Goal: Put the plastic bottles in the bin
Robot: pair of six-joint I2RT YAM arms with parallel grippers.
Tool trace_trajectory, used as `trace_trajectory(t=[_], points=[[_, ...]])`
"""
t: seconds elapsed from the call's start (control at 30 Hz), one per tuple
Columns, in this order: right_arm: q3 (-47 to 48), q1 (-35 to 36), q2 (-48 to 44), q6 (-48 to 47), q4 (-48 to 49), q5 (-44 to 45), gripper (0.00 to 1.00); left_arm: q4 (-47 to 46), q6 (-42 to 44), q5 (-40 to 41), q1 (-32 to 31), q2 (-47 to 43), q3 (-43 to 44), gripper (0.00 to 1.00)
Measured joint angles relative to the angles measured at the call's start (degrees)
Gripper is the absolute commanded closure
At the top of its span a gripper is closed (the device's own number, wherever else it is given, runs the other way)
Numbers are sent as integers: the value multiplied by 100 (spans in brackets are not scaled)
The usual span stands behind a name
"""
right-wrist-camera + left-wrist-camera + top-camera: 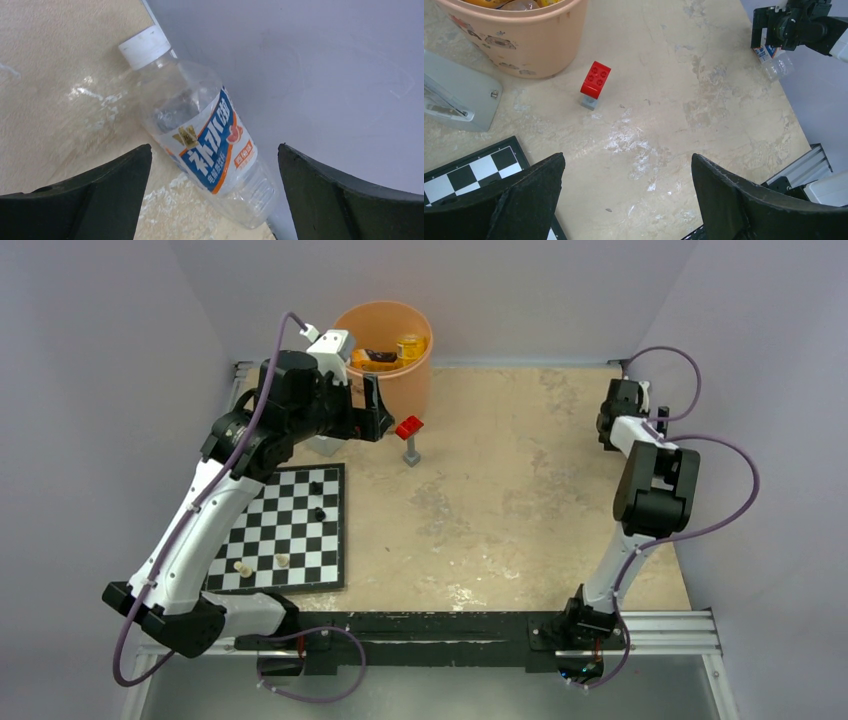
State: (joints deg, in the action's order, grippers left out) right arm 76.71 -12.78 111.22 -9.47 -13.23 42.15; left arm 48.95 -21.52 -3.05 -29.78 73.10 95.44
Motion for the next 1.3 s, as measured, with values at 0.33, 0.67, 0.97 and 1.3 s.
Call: trace_trajectory(t=[0.33, 0.67, 0.97, 1.3], points=[[544, -385, 785, -138, -63, -531, 1, 11, 0, -13, 0, 39, -68, 0], [850, -608, 765, 275, -542, -1333, 24, 74, -2, 42, 0, 15, -68, 0], [599, -599, 79, 723, -654, -1775, 57, 313, -4, 199, 0, -262, -68, 0], [192, -448, -1360, 1156, -800, -2579, 56, 551, -175, 269, 2, -216, 59, 0]])
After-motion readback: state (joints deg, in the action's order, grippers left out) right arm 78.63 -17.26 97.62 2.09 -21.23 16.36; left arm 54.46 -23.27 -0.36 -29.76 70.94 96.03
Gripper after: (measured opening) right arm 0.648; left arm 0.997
